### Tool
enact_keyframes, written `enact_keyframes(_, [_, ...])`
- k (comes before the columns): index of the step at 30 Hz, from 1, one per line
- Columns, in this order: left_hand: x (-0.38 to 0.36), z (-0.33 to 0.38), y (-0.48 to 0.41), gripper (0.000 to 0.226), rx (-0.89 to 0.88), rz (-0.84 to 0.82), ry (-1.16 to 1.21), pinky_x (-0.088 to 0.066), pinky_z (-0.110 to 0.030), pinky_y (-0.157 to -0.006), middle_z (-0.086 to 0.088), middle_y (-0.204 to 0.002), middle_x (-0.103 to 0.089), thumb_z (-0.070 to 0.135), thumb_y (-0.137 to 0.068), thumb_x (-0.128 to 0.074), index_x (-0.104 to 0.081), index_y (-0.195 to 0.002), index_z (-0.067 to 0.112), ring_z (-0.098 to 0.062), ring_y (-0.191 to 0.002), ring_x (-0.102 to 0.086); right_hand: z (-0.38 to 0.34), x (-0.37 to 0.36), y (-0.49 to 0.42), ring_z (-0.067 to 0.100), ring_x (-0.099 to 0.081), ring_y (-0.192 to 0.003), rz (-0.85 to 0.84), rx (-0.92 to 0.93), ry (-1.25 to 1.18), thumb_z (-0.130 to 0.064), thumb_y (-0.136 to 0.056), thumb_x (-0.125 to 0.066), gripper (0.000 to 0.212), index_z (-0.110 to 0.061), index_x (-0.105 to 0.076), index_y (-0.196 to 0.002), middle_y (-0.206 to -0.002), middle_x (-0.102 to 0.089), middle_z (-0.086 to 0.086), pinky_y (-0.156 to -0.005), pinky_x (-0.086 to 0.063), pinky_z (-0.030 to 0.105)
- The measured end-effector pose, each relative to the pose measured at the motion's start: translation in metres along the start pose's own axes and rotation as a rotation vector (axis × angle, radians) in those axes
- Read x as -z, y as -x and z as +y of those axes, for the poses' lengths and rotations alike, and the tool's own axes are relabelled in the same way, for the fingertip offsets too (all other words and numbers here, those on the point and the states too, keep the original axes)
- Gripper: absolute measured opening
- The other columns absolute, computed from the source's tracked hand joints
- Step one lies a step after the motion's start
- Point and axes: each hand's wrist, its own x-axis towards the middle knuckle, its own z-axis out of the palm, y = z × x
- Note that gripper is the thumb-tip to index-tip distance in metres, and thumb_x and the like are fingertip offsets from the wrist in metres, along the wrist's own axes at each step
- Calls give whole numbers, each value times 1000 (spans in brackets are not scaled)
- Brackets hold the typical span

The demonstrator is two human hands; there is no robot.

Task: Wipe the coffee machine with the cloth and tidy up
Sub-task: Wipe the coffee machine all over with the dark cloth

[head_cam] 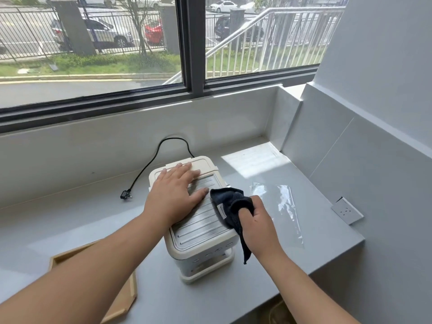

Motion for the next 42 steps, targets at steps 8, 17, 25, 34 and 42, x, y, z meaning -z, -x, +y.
enact_keyframes(8, [1, 1, 2, 72, 0, -8, -10, -11, -45, -130, 5, -168, -37, 76, -92, -40, -49, -151, 37, -17, -157, -26, 10, -14, 58, 4, -54, -95, 138, 147, 141, -34, -93, -60, 15, -42, -48, -97, -102, -46, -19, -71, -42, 16])
enact_keyframes(17, [8, 5, 15, 61, 5, -1, 3, -16, -44, -128, 1, -167, -40, 58, -101, -44, -48, -154, 29, -21, -156, -29, 8, -54, 97, 22, -52, -80, 154, 610, 569, -27, -80, -69, 18, -18, -63, -94, -89, -56, -2, -72, -46, 31])
enact_keyframes(25, [5, -1, 44, 52, -46, 29, 139, -8, -44, -129, 2, -166, -41, 46, -99, -55, -58, -147, 28, -22, -157, -27, -14, -93, 96, 27, -36, -66, 99, 987, 860, -23, -72, -69, 18, -16, -53, -78, -74, -45, 3, -59, -34, 39])
enact_keyframes(34, [14, -40, 82, 22, 1, 264, 456, -45, -29, -96, 11, -102, -75, 32, -98, -67, -73, -79, 23, -15, -106, -64, -41, -127, 79, 25, -35, -65, -8, 989, 963, -20, -71, -66, 25, -21, -42, -79, -72, -42, 2, -57, -33, 38])
enact_keyframes(42, [18, -68, 119, 52, 295, 105, 823, -49, -44, -61, 8, -60, -56, 69, -93, -42, -54, -71, 24, -19, -63, -56, -68, -154, 66, 24, -57, -67, -126, 665, 1072, -25, -70, -78, 28, -22, -59, -91, -78, -60, -1, -58, -52, 38])
